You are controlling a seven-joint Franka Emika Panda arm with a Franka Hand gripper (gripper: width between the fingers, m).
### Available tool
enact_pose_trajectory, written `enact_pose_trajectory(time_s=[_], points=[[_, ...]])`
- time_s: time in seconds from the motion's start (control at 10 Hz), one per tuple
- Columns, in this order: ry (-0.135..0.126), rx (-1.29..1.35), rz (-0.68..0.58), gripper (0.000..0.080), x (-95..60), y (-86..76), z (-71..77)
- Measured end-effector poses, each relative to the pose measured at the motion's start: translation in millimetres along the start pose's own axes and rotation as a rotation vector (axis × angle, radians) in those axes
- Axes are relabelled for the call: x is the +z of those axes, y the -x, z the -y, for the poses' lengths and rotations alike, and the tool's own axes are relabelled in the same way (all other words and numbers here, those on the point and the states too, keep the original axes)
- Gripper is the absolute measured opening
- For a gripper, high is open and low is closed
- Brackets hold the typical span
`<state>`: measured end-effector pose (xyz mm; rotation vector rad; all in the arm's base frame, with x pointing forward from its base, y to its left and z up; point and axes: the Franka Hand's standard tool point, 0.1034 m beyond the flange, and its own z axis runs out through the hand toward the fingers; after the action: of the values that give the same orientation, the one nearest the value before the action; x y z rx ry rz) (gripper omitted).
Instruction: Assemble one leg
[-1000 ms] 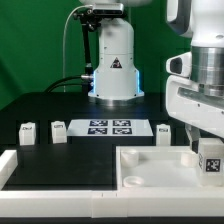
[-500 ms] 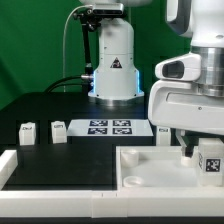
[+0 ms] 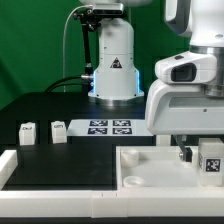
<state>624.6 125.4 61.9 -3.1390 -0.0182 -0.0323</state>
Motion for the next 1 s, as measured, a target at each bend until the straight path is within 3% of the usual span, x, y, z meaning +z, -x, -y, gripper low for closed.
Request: enact_pose_trajectory(time_s=[0.1, 0.2, 0.3, 0.4, 0.6, 1.0], points=[[0.0, 0.0, 0.0, 0.0526, 0.0, 0.0, -0.1], [0.0, 0.0, 0.0, 0.0526, 0.0, 0.0, -0.1], [0.001, 0.001, 0.0, 0.0374, -0.1, -0.3, -1.1], [0.002, 0.006, -0.001, 0.0288, -0.2, -0.6, -2.6], [0.001, 0.071, -0.004, 0.0288, -0.2, -0.8, -1.8], [0.006, 0.452, -0.011, 0.0288, -0.1, -0.8, -7.9]])
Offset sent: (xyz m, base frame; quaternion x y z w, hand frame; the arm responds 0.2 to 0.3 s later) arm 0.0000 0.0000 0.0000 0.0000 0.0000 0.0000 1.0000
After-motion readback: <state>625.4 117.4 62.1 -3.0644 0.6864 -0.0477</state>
